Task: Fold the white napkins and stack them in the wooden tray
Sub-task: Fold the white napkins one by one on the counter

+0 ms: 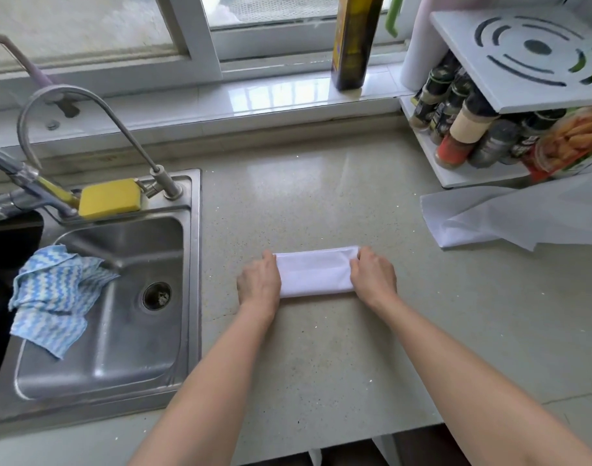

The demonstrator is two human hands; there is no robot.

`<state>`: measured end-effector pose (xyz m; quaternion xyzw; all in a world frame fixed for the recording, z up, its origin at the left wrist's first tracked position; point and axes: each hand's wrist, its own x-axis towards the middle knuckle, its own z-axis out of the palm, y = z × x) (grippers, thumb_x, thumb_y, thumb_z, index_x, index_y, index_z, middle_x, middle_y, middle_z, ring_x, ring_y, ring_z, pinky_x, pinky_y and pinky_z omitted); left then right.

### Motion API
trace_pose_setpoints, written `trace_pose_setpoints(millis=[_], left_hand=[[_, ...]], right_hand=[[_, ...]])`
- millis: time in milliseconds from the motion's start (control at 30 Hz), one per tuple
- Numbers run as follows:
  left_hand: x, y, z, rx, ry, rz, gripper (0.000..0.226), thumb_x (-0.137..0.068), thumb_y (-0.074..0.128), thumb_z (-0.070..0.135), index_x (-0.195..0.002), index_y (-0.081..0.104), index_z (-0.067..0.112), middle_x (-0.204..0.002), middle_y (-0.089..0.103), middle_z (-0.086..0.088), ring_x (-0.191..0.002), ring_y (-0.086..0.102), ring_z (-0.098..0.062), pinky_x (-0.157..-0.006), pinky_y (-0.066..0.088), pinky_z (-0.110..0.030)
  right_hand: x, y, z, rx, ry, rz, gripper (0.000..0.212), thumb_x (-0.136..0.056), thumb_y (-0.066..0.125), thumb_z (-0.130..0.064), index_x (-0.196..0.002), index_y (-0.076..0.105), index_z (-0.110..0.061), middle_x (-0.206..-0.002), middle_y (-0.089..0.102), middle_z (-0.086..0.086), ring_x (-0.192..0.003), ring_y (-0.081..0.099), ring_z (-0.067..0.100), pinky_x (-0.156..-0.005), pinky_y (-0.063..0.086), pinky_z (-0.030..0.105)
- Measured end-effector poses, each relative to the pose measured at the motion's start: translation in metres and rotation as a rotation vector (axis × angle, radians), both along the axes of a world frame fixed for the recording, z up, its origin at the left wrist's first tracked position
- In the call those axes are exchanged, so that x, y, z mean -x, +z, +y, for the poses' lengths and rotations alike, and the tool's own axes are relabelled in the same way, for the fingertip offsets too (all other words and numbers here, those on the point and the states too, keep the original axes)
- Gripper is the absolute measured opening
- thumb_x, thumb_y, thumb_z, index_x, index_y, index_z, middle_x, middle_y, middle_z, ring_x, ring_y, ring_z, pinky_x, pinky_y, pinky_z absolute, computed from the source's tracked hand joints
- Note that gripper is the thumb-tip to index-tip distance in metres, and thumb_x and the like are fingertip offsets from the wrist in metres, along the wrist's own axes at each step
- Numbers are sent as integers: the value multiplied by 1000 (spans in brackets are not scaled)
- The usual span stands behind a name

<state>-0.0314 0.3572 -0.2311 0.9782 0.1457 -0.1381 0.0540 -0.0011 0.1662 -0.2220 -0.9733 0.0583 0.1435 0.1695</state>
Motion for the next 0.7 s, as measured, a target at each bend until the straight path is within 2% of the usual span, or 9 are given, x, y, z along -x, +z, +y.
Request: trace_pose_setpoints(millis=[200,300,467,700], left_hand=[[-4,-3,-4,-57,10,3,22,-96,33,1,-109,46,10,-98,68,-13,-85,66,-30,-58,40,-32],[-7,-2,-5,-56,17,20,24,-95,32,1,-111,47,11,-100,68,-12,-89,66,-31,-63,46,-33],[-13,-2,-7,-78,24,43,26,-95,33,0,-113,49,10,-104,69,-12,-93,67,-30,-69,50,-33],[-16,-2,-7,-92,-11,45,27,-94,34,-1,-112,51,10,-105,68,-11,-93,67,-30,-70,51,-34]], right_hand=[[-3,0,6,31,-63,33,25,-100,37,-18,-115,52,-3,-110,63,18,-99,59,35,-73,44,35],[-3,0,7,24,-80,34,26,-100,37,-19,-115,52,-3,-110,63,18,-99,59,34,-71,41,33],[-2,2,8,38,-97,33,27,-101,37,-19,-115,52,-3,-110,63,18,-99,60,34,-74,44,36],[-2,0,11,24,-134,20,28,-101,37,-21,-117,52,-3,-112,62,17,-100,59,34,-73,42,35]])
